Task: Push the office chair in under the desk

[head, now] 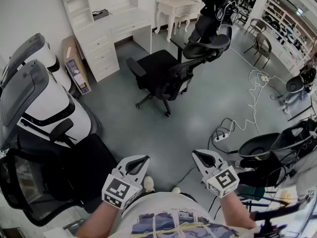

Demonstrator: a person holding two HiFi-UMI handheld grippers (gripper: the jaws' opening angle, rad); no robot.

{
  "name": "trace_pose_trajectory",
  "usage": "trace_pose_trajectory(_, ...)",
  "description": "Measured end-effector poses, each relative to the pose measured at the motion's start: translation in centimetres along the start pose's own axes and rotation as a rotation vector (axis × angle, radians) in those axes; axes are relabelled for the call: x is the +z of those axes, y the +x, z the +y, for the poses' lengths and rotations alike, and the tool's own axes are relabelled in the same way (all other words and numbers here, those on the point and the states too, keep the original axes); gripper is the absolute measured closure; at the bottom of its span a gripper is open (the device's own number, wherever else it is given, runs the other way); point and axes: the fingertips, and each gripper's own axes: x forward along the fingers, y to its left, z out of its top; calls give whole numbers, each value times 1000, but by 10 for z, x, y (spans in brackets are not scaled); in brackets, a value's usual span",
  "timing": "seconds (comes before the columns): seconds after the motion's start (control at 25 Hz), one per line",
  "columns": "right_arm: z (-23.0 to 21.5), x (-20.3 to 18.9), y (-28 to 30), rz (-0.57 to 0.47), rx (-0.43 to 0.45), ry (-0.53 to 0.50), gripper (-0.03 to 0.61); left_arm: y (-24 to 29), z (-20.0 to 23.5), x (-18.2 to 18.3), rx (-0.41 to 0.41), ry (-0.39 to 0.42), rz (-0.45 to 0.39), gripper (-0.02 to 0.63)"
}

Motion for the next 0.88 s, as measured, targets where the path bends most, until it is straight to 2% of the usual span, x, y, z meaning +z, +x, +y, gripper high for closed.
trace_pose_trajectory(0.52,-15,23,42,27,-75,38,554,6,64,1,-6,-14,-11,601)
trace_pose_trajectory(0.88,-68,40,103,47,-77,50,554,39,125,13,37,-24,-12,601)
